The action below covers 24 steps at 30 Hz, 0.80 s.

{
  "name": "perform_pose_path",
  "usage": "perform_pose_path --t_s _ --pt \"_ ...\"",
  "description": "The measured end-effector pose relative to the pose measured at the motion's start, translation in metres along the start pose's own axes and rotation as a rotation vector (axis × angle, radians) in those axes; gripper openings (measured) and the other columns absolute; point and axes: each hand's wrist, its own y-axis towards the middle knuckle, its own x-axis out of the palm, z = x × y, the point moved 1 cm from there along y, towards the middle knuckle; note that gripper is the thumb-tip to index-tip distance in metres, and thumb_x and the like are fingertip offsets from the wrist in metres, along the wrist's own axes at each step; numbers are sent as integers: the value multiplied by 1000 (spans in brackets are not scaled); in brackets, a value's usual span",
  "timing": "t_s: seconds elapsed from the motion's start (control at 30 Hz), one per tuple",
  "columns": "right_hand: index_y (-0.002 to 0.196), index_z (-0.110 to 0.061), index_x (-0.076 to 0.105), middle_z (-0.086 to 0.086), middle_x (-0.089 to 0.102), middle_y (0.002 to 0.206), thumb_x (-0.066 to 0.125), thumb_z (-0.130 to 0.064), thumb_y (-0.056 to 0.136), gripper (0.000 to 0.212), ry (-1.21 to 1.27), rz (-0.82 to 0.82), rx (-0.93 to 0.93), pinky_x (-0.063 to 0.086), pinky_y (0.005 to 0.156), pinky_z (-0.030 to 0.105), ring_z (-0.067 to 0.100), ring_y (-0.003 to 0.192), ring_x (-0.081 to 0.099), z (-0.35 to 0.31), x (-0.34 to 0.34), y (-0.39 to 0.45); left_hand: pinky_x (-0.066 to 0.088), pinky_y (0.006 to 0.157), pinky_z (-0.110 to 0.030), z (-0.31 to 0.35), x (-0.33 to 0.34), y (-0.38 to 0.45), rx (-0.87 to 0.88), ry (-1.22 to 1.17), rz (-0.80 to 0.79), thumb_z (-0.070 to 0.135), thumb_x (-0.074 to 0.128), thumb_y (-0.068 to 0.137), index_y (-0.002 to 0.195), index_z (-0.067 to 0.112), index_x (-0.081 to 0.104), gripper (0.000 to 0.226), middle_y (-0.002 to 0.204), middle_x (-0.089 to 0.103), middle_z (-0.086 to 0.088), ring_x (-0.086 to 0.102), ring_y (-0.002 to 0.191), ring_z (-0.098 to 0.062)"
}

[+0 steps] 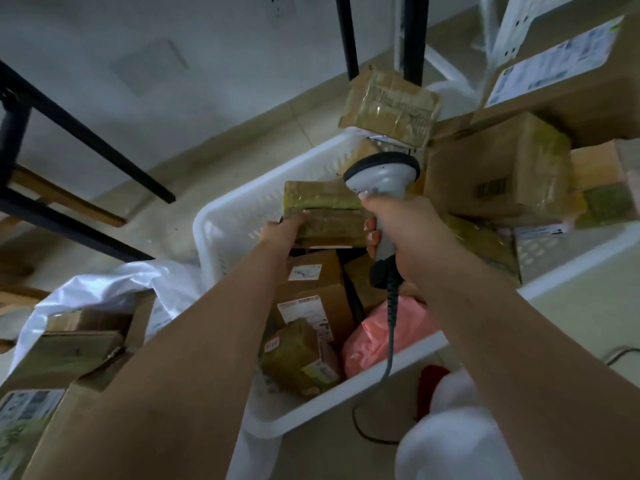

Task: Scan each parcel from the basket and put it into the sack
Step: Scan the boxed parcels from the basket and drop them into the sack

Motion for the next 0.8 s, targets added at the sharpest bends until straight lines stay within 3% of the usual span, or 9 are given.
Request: perform_pose_path --t_s 0.1,0.2,0.3,0.4,0.5,0.6,0.7,0.8 --pt "77 -10 49 3 46 59 65 -28 93 29 -14 27 -15 41 52 28 14 48 41 1 1 -2 60 66 -36 -1 -4 -2 -17 -24 -6 38 77 81 113 7 54 50 91 65 -7 67 79 -22" --pt "80 -11 49 3 48 59 66 -29 92 28 -44 59 -60 44 58 31 15 49 44 5 1 -4 58 84 -40 0 -21 -11 55 -23 72 47 77 77 123 14 48 64 103 63 -8 65 90 -23" --pt "79 -10 50 3 51 60 64 -28 93 26 -57 80 -102 45 59 30 14 49 44 6 1 -11 60 80 -44 -1 -54 -31 85 -33 131 56 66 83 134 25 43 64 116 59 -9 63 97 -27" --pt "77 -6 52 7 59 65 61 -26 94 28 -67 75 -130 43 55 29 15 46 44 12 1 -22 60 71 -40 -5 -90 -58 100 -72 149 56 57 88 124 28 50 46 111 60 -9 62 97 -28" --pt "95 -5 62 9 63 73 65 -33 89 28 -94 84 -206 49 55 30 16 48 52 23 6 -41 56 53 -30 -12 -122 -91 102 -98 165 57 50 91 116 26 53 40 104 61 -8 62 91 -25" --pt "92 -6 59 8 58 70 67 -30 90 25 -91 80 -304 51 57 32 15 48 53 34 15 -70 51 45 -26 -20 -149 -122 66 -147 164 61 46 88 113 23 58 47 109 64 -10 62 90 -22" --pt "92 -7 58 4 55 69 69 -32 90 27 -58 20 -337 49 46 22 13 49 52 45 26 -101 51 45 -26 -28 -168 -155 20 -175 126 67 42 90 112 23 59 52 104 62 -7 60 84 -18" --pt "94 -8 58 6 55 71 69 -37 89 31 -25 -6 -352 49 48 24 15 52 53 48 36 -128 49 44 -24 -35 -191 -187 108 -101 27 78 35 87 127 22 55 71 98 62 -6 62 63 -16"
